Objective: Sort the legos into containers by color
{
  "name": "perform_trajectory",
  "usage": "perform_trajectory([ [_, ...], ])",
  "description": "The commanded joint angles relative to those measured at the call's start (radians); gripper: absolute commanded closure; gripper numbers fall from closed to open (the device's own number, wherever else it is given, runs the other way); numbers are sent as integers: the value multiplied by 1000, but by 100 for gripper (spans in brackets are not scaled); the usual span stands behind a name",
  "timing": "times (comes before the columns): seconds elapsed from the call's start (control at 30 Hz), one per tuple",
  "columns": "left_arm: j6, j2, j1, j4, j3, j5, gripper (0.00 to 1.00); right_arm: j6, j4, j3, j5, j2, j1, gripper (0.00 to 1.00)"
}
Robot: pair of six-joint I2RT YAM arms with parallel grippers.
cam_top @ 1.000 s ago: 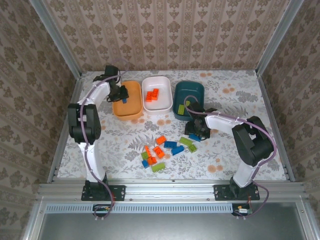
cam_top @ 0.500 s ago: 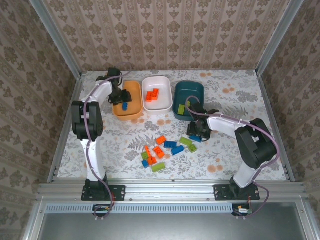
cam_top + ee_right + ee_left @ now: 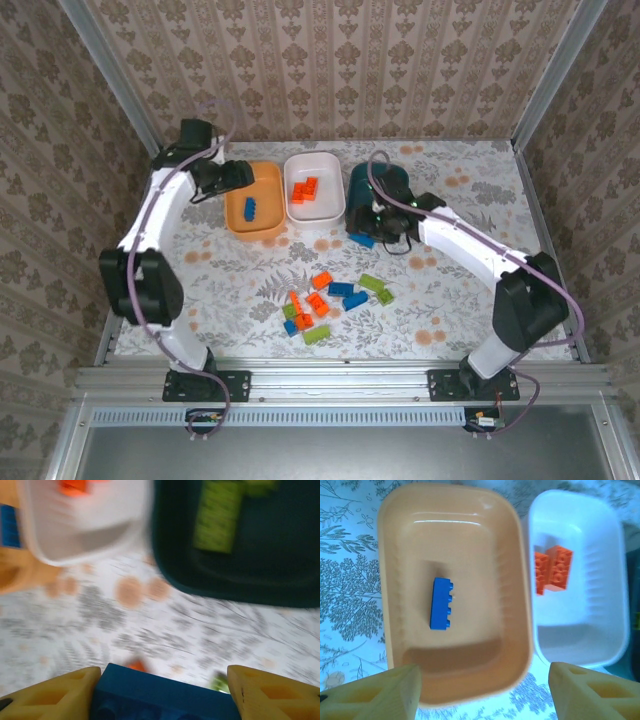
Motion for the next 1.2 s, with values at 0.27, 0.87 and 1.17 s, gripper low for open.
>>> perform_trajectory([
  [0.27, -50, -505, 15, 41, -433, 94, 28, 88, 149, 567, -223, 488, 97, 43],
  [0.87, -128, -832, -82, -31, -776, 71, 27, 146, 90, 1343, -171, 1067, 126, 27],
  [1.17, -127, -825, -77, -47, -734, 51, 24, 81, 76, 1303, -163, 977, 126, 20],
])
